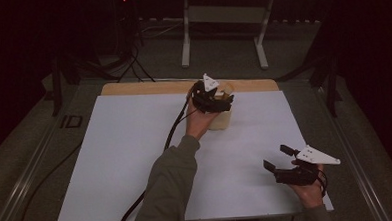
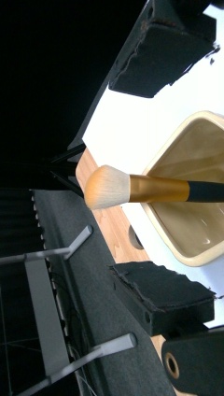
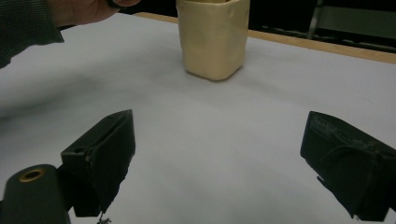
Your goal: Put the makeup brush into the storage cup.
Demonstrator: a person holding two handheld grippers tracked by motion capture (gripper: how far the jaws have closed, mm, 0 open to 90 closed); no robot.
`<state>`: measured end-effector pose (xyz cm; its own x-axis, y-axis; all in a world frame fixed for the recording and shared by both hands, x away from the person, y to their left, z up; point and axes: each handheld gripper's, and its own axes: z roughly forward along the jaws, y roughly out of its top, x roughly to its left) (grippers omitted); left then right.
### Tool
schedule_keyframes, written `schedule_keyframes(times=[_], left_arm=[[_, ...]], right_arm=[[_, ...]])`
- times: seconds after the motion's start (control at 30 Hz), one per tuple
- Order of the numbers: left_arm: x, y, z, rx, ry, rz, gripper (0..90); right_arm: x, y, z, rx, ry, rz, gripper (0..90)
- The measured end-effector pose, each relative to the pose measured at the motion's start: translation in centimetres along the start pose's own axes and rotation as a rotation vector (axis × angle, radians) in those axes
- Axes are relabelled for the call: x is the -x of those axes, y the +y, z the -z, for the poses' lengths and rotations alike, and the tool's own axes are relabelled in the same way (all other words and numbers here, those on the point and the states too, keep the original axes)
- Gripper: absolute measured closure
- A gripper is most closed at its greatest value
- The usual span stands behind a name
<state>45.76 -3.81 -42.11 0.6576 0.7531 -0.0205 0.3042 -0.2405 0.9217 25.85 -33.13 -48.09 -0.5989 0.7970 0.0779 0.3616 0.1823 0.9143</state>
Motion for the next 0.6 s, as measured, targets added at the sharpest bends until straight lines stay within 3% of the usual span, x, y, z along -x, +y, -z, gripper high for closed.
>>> schedule_keyframes(times=[0.6], left_arm=[[-0.6,0.5,1.0,-0.039,-0.015,0.003,11.6]], right_arm=[[0.0,0.0,-0.1,0.0,0.0,-0.001,10.2]])
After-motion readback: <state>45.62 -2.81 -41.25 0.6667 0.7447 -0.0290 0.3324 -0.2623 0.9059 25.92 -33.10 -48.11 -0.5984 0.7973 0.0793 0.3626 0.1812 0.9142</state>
